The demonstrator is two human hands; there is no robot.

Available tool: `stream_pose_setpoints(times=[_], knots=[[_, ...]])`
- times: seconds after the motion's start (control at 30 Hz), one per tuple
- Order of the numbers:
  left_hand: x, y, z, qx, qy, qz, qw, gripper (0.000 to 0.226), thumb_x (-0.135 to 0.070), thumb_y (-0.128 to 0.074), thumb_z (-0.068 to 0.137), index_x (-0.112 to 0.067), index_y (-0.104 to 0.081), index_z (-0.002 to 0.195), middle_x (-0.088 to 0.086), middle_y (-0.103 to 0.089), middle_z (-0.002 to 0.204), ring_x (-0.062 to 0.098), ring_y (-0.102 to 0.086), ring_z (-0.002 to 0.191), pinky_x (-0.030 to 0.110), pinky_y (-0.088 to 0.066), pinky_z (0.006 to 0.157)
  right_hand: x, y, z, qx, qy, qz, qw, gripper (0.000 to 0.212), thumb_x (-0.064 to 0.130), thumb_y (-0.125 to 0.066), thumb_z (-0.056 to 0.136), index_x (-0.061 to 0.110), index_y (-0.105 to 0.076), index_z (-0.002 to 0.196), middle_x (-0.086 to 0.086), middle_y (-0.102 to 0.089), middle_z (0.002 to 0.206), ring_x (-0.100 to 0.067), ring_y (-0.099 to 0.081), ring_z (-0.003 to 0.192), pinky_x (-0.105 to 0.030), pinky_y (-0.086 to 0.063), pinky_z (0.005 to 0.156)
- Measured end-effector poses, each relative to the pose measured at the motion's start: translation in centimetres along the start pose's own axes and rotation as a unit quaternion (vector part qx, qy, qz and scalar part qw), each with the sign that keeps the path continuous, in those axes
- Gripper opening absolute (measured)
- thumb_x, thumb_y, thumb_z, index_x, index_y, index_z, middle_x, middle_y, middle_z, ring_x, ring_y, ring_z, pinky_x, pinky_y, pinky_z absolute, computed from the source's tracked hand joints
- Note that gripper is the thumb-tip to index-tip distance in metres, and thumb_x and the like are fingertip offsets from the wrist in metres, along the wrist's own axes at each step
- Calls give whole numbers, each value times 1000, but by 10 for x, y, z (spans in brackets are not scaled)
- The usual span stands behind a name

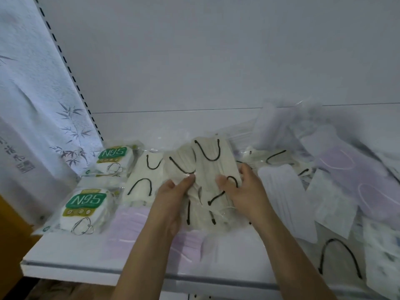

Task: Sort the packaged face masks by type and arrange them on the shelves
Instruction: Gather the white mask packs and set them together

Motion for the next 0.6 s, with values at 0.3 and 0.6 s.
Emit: stream_pose_setpoints(times=[0.3, 0.6], knots=[[-22, -1, 8, 112, -69, 77, 988, 36, -43, -54, 98, -16, -72, 113, 6, -78, 106, 18, -74, 100, 32, -57, 88, 9, 3, 11, -56, -54, 192, 978, 14, 24, -70, 88, 20, -71, 101, -1, -76, 95, -22, -71, 89, -32, -56, 72], [-38, 0, 26, 68, -209, 118, 968, 55, -23, -75, 89, -45, -48, 132, 3, -70, 106, 23, -68, 76, 36, -61, 74, -5, -2, 23, -65, -90, 364, 925, 32, 5, -51, 97, 14, -61, 126, -6, -70, 121, -25, -65, 114, -46, -49, 100]])
Point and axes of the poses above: each hand's wrist, its own z-axis towards the middle knuckle, its own y-axis out of the back of the hand, x = y × z, the point moved 4 cm from there along z, towards the middle knuckle
